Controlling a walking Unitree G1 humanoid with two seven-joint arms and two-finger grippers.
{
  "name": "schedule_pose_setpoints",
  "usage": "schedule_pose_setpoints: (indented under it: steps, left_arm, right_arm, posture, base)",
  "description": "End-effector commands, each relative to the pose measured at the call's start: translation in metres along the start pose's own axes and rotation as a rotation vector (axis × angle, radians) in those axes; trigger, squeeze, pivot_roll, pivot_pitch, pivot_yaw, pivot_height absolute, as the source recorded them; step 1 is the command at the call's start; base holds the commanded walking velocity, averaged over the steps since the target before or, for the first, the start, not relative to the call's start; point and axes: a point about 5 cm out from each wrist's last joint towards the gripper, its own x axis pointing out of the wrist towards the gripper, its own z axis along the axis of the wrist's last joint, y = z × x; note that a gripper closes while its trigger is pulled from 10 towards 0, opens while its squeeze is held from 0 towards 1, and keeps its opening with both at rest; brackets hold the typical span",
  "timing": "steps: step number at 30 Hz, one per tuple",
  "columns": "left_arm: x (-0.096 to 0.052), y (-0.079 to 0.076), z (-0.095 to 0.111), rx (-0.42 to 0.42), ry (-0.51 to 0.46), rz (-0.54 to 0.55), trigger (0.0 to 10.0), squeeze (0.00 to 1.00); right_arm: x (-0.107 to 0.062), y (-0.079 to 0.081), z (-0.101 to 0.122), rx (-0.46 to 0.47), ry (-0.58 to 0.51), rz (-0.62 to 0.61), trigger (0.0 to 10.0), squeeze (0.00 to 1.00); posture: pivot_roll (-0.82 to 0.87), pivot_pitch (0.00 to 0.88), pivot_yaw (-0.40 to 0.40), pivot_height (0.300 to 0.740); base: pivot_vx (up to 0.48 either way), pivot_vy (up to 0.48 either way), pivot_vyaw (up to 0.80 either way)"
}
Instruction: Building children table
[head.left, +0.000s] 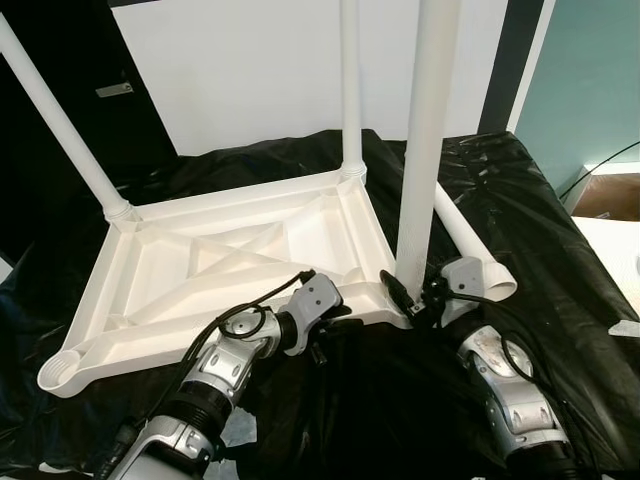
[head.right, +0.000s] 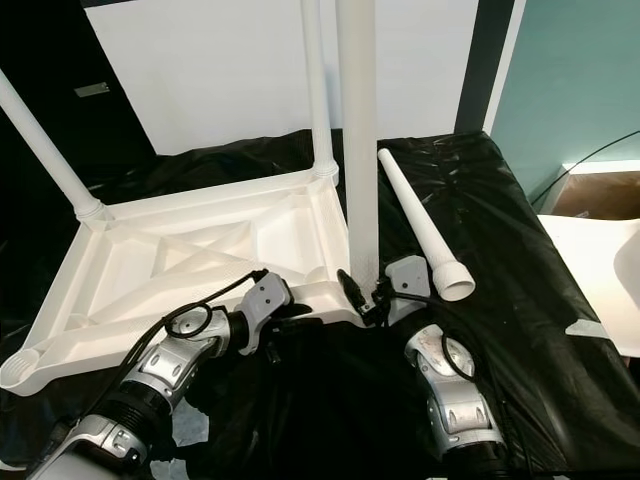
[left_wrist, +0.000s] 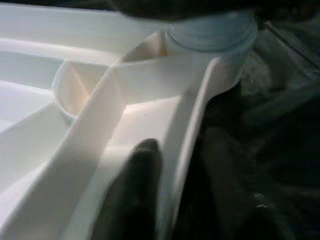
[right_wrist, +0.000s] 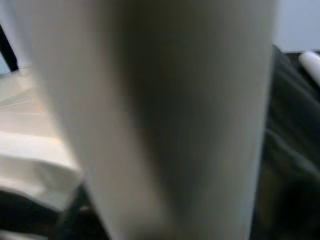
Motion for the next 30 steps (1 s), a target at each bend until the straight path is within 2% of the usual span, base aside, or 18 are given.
schedule_pose_setpoints:
  steps: [1, 2, 3, 4, 5, 6, 7, 8, 9, 10, 12, 15, 21, 22, 24, 27, 28, 30]
  left_arm:
    - [0.005, -0.019, -0.024, -0.083, 0.069, -0.131, 10.0, 1.0]
    - [0.005, -0.019, -0.024, -0.083, 0.069, -0.131, 10.0, 1.0]
    - [0.006, -0.015, -0.017, -0.085, 0.019, -0.094, 10.0, 1.0]
    - [0.007, -0.008, -0.01, -0.088, -0.042, -0.027, 10.0, 1.0]
    - [0.008, -0.004, -0.006, -0.091, -0.081, 0.019, 10.0, 1.0]
    - [0.008, -0.004, -0.006, -0.091, -0.081, 0.019, 10.0, 1.0]
    - [0.006, 0.0, 0.004, -0.126, -0.176, 0.046, 10.0, 0.25]
    - [0.004, 0.001, 0.014, -0.169, -0.276, 0.059, 10.0, 0.0]
    - [0.004, 0.001, 0.014, -0.169, -0.276, 0.059, 10.0, 0.0]
    - [0.0, 0.002, 0.023, -0.213, -0.375, 0.058, 10.0, 0.0]
    - [0.0, 0.002, 0.023, -0.213, -0.375, 0.058, 10.0, 0.0]
    - [-0.012, 0.0, 0.046, -0.329, -0.619, 0.037, 10.0, 0.0]
    - [-0.016, -0.001, 0.049, -0.364, -0.695, 0.081, 10.0, 0.0]
    - [-0.017, -0.002, 0.046, -0.378, -0.706, 0.126, 10.0, 0.0]
    - [-0.017, -0.003, 0.042, -0.391, -0.702, 0.155, 10.0, 0.0]
    - [-0.017, -0.004, 0.041, -0.397, -0.7, 0.163, 10.0, 0.0]
    - [-0.017, -0.004, 0.04, -0.403, -0.7, 0.177, 10.0, 0.0]
    - [-0.017, -0.004, 0.04, -0.403, -0.7, 0.177, 10.0, 0.0]
  right_arm:
    - [0.0, 0.003, -0.004, 0.004, 0.026, 0.001, 10.0, 1.0]
    - [0.0, 0.003, -0.004, 0.004, 0.026, 0.001, 10.0, 1.0]
    - [-0.004, 0.004, -0.004, -0.006, 0.027, -0.01, 10.0, 1.0]
    - [-0.008, 0.004, -0.003, -0.024, 0.027, -0.008, 10.0, 0.0]
    - [-0.011, 0.005, -0.002, -0.039, 0.026, -0.006, 10.0, 0.0]
    - [-0.011, 0.005, -0.002, -0.039, 0.026, -0.006, 10.0, 0.0]
    - [-0.015, 0.004, 0.0, -0.052, 0.022, -0.011, 10.0, 0.0]
    - [-0.019, 0.002, 0.002, -0.062, 0.017, -0.024, 10.0, 0.0]
    - [-0.019, 0.002, 0.002, -0.062, 0.017, -0.024, 10.0, 0.0]
    - [-0.023, -0.001, 0.005, -0.071, 0.011, -0.036, 10.0, 0.0]
    - [-0.023, -0.001, 0.005, -0.071, 0.011, -0.036, 10.0, 0.0]
    - [-0.04, -0.006, 0.012, -0.05, 0.023, -0.042, 10.0, 0.0]
    - [-0.06, -0.012, 0.018, -0.008, 0.049, -0.057, 10.0, 0.0]
    - [-0.072, -0.014, 0.023, -0.017, 0.052, -0.06, 10.0, 0.0]
    - [-0.081, -0.013, 0.027, -0.023, 0.054, -0.035, 10.0, 0.0]
    - [-0.084, -0.011, 0.029, -0.022, 0.058, -0.018, 10.0, 0.0]
    - [-0.086, -0.007, 0.03, -0.002, 0.06, 0.034, 1.3, 0.0]
    - [-0.086, -0.007, 0.03, -0.002, 0.06, 0.034, 1.3, 0.0]
  posture:
    - [-0.05, 0.0, 0.092, 0.74]
    - [-0.05, 0.0, 0.092, 0.74]
    - [-0.05, 0.0, 0.093, 0.74]
    - [-0.06, 0.0, 0.095, 0.74]
    - [-0.06, 0.0, 0.096, 0.74]
    - [-0.06, 0.0, 0.096, 0.74]
    - [-0.07, 0.0, 0.097, 0.74]
    - [-0.07, 0.0, 0.1, 0.74]
    - [-0.07, 0.0, 0.1, 0.74]
    - [-0.07, 0.0, 0.101, 0.74]
    - [-0.07, 0.0, 0.101, 0.74]
    - [-0.1, 0.0, 0.112, 0.74]
    - [-0.12, 0.0, 0.123, 0.74]
    - [-0.13, 0.0, 0.136, 0.74]
    - [-0.14, 0.0, 0.143, 0.74]
    - [-0.14, 0.0, 0.147, 0.74]
    - [-0.14, 0.0, 0.148, 0.74]
    - [-0.14, 0.0, 0.148, 0.74]
  base:
    - [0.0, 0.0, 0.0]
    - [0.0, 0.0, 0.0]
    - [0.0, 0.0, 0.0]
    - [0.0, 0.0, 0.0]
    - [0.0, 0.0, 0.0]
    - [0.0, 0.0, 0.0]
    - [0.0, 0.0, 0.0]
    - [0.0, 0.0, 0.0]
    - [0.0, 0.0, 0.0]
    - [0.0, 0.0, 0.0]
    - [0.0, 0.0, 0.0]
    - [0.0, 0.0, 0.0]
    - [0.0, 0.0, 0.0]
    - [0.0, 0.0, 0.0]
    - [0.0, 0.0, 0.0]
    - [0.0, 0.0, 0.0]
    - [0.0, 0.0, 0.0]
    - [0.0, 0.0, 0.0]
